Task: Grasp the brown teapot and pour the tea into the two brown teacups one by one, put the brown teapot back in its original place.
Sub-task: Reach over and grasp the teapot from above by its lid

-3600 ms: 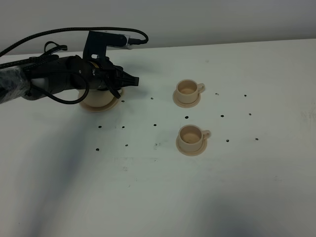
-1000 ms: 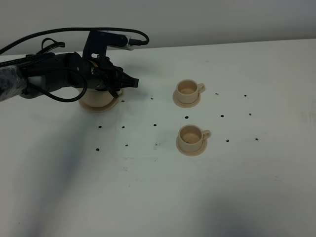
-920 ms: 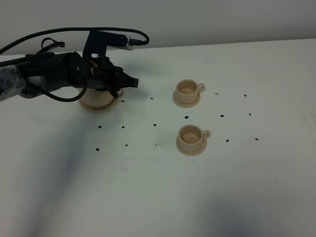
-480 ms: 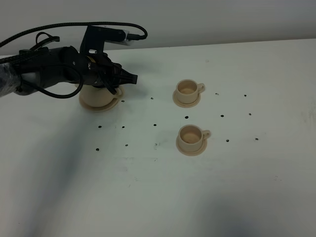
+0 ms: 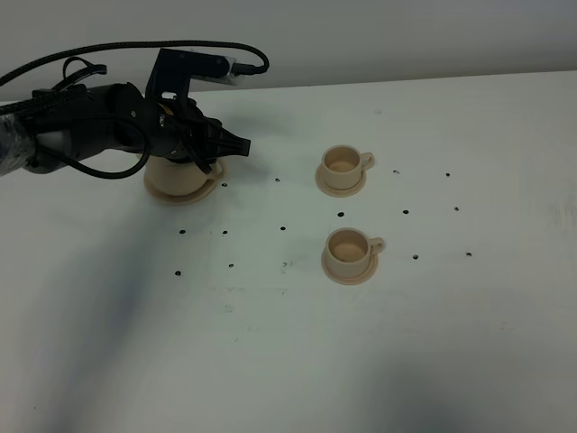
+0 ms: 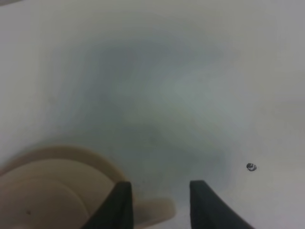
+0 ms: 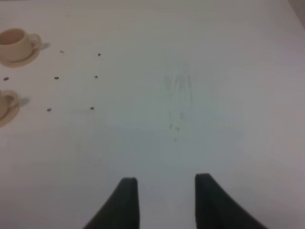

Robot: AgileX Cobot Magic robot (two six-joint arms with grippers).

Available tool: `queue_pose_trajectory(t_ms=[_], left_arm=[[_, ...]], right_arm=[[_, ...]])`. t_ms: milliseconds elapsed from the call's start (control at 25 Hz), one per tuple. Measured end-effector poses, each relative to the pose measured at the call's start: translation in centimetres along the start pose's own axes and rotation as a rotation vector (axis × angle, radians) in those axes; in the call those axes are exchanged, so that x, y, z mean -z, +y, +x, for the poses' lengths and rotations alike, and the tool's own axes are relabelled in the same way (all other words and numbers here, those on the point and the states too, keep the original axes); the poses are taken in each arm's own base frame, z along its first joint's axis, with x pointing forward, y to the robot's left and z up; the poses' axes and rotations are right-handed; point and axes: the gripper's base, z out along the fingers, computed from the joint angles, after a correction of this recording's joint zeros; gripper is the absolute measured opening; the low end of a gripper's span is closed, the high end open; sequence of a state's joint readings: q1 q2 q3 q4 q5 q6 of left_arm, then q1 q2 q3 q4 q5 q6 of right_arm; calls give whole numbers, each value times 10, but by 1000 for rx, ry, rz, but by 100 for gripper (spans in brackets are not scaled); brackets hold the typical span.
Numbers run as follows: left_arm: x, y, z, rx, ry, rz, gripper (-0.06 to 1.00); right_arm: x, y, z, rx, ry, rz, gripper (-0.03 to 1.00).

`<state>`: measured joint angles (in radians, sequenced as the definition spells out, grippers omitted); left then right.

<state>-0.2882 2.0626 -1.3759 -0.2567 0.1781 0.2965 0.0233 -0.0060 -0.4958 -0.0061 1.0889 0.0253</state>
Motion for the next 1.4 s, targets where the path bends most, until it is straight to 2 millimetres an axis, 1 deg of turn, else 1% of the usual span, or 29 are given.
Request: queue_pose_trajectory(t_ms=[200, 400, 640, 760, 880, 1000, 1200, 1400], left_arm=[[-4, 0, 4, 1, 12, 0, 28], [-6, 1, 3, 1, -15, -10, 28], [-4, 2, -7, 0, -54, -15, 28], [-10, 2, -11, -1, -55, -13, 28], [-23, 2, -9, 1, -22, -3, 28], [-29, 0, -13, -1, 0, 11, 28], [-27, -6, -25, -11, -7, 30, 28], [-26, -7, -25, -13, 31, 43, 28]], right_arm=[[0, 0, 0, 0, 0, 0, 31], [0, 0, 0, 0, 0, 0, 31], [0, 0, 0, 0, 0, 0, 31], [0, 0, 0, 0, 0, 0, 31], [0, 0, 0, 0, 0, 0, 31], [0, 0, 0, 0, 0, 0, 31], [0, 0, 0, 0, 0, 0, 31], [0, 0, 0, 0, 0, 0, 31]])
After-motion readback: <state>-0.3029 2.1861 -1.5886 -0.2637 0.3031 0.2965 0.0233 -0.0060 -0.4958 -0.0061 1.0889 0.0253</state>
